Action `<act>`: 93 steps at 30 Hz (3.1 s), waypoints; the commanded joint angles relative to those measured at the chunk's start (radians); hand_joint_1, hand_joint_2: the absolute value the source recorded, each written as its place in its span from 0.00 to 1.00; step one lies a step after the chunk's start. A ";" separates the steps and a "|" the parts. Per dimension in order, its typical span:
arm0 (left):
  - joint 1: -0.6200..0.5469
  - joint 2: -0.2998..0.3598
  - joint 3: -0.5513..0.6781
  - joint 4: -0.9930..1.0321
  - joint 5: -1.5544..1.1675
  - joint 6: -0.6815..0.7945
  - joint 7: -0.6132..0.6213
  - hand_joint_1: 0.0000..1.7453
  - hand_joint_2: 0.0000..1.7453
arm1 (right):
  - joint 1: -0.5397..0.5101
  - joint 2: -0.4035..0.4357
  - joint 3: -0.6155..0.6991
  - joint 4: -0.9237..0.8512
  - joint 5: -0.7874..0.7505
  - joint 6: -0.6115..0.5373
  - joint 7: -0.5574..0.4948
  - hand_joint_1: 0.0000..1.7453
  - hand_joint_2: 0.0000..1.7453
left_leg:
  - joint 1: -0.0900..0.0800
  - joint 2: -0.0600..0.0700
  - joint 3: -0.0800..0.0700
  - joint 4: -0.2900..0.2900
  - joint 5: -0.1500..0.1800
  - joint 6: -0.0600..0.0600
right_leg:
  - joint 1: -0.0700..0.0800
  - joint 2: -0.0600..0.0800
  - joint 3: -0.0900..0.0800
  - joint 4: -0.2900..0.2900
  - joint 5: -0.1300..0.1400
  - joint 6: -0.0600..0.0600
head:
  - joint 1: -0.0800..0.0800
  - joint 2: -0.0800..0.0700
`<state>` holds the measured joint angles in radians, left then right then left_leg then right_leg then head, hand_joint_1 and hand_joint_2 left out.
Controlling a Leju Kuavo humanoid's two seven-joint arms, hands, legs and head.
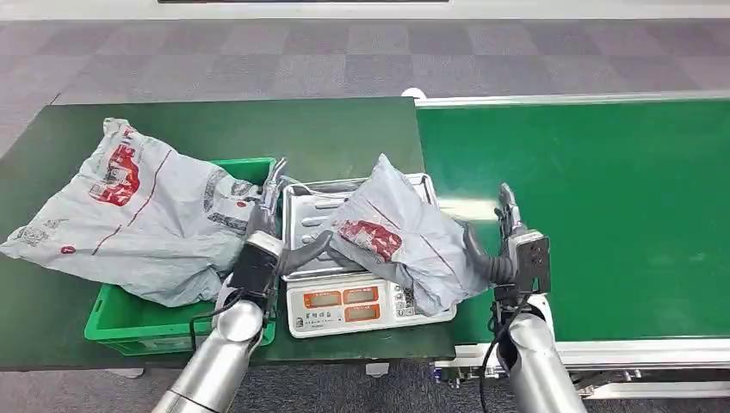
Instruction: Moved the parcel from conveyor to table for the left to box.
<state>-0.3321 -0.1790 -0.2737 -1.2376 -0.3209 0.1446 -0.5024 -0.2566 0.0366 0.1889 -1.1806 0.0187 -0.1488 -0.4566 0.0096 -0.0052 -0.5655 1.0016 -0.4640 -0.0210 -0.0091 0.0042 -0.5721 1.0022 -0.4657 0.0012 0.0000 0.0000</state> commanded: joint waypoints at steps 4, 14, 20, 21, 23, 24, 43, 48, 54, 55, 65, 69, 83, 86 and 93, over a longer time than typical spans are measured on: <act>-0.271 0.045 -0.283 0.299 -0.351 -0.070 -0.063 0.00 1.00 | 0.017 0.056 -0.087 -0.022 0.012 0.070 0.020 0.00 1.00 | 0.000 -0.002 -0.001 0.000 0.002 0.001 | 0.000 -0.002 0.000 0.000 0.001 0.000 | 0.000 0.000; -0.487 0.001 -0.536 0.636 -0.526 -0.201 -0.140 0.00 1.00 | 0.001 0.052 -0.085 -0.041 0.018 0.115 0.025 0.00 1.00 | 0.000 -0.002 -0.001 0.001 0.003 0.001 | -0.001 -0.002 -0.001 0.000 0.003 0.000 | 0.000 0.000; -0.522 0.012 -0.665 0.707 -0.520 -0.413 -0.196 0.00 1.00 | 0.015 0.037 -0.061 -0.072 0.007 0.123 0.025 0.00 1.00 | 0.000 0.000 -0.001 0.000 0.003 0.001 | 0.000 -0.001 -0.001 -0.001 0.004 0.000 | 0.000 0.000; -0.523 0.017 -0.694 0.693 -0.503 -0.444 -0.196 0.00 1.00 | 0.014 0.033 -0.054 -0.082 -0.001 0.127 0.028 0.00 1.00 | 0.000 0.000 -0.001 0.000 0.003 0.001 | -0.001 0.000 -0.001 0.000 0.004 0.000 | 0.000 0.000; -0.523 0.015 -0.699 0.691 -0.503 -0.444 -0.195 0.00 1.00 | 0.010 0.035 -0.050 -0.085 0.000 0.127 0.028 0.00 1.00 | 0.000 0.000 -0.001 0.000 0.003 0.001 | 0.000 -0.001 -0.001 0.000 0.004 0.000 | 0.000 0.000; -0.523 0.016 -0.709 0.687 -0.477 -0.454 -0.190 0.00 1.00 | 0.006 0.028 -0.034 -0.085 -0.009 0.135 0.029 0.00 1.00 | -0.001 0.001 -0.001 -0.001 0.004 0.002 | -0.001 0.000 -0.002 -0.001 0.004 0.000 | 0.000 0.000; -0.501 0.073 -0.654 0.433 -0.355 -0.212 -0.033 1.00 1.00 | -0.026 0.003 0.022 -0.072 -0.054 0.108 0.021 0.00 1.00 | -0.001 0.003 -0.002 -0.001 0.004 0.002 | -0.001 0.002 -0.002 0.000 0.005 0.000 | 0.000 0.000; -0.495 0.097 -0.638 0.342 -0.394 -0.159 0.005 1.00 1.00 | -0.020 0.001 0.023 -0.082 -0.058 0.103 0.018 0.00 1.00 | -0.001 0.003 -0.002 0.000 0.004 0.002 | -0.001 0.002 -0.002 0.000 0.004 0.000 | 0.000 0.000; -0.477 0.151 -0.619 0.246 -0.529 -0.066 0.041 1.00 1.00 | 0.055 -0.001 0.010 -0.138 -0.054 0.094 0.003 0.00 1.00 | 0.000 0.002 -0.001 0.000 0.003 0.001 | 0.000 0.001 -0.001 0.000 0.004 0.000 | 0.000 0.000; -0.477 0.156 -0.615 0.237 -0.553 -0.058 0.041 1.00 1.00 | 0.063 0.001 0.006 -0.144 -0.052 0.095 0.000 0.00 1.00 | 0.000 0.002 -0.001 -0.001 0.004 0.001 | 0.000 0.001 -0.001 -0.001 0.004 0.000 | 0.000 0.000; -0.466 0.200 -0.534 0.142 -0.752 0.034 0.112 1.00 1.00 | 0.099 0.013 -0.012 -0.185 -0.030 0.095 -0.006 0.00 1.00 | 0.000 0.003 -0.003 0.000 0.004 0.002 | 0.000 0.001 -0.003 0.000 0.004 0.000 | 0.000 0.000; -0.472 0.234 -0.439 0.115 -0.910 0.114 0.181 1.00 1.00 | 0.104 0.017 -0.022 -0.180 -0.022 0.094 -0.009 0.00 1.00 | 0.000 0.003 -0.003 -0.001 0.004 0.001 | 0.000 0.002 -0.004 0.000 0.005 0.000 | 0.000 0.000; -0.457 0.333 -0.174 0.164 -1.183 0.229 0.323 1.00 1.00 | 0.149 0.031 -0.072 -0.226 0.002 0.085 0.003 0.00 1.00 | 0.000 0.003 -0.003 0.000 0.004 0.000 | 0.000 0.002 -0.004 0.001 0.004 -0.001 | 0.000 0.000; -0.413 0.373 -0.109 0.164 -1.245 0.258 0.358 1.00 1.00 | 0.176 0.024 -0.086 -0.239 0.007 0.080 -0.002 0.00 1.00 | -0.001 0.004 -0.001 -0.002 0.004 0.000 | 0.000 0.003 -0.003 0.000 0.004 -0.001 | 0.000 0.000; -0.348 0.479 -0.071 0.168 -1.249 0.248 0.454 1.00 1.00 | 0.169 0.042 -0.111 -0.247 0.014 0.083 0.008 0.00 1.00 | 0.000 0.006 -0.003 -0.002 0.004 0.000 | 0.000 0.006 -0.005 0.001 0.004 -0.001 | 0.000 0.000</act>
<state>-0.7205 0.1950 -0.4218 -1.1131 -1.5328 0.4173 -0.1293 -0.0727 0.0622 0.1369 -1.4244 0.0290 -0.0679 -0.4620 0.0097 -0.0038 -0.5694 1.0010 -0.4598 -0.0213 -0.0086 0.0060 -0.5769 1.0038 -0.4625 0.0003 0.0000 0.0000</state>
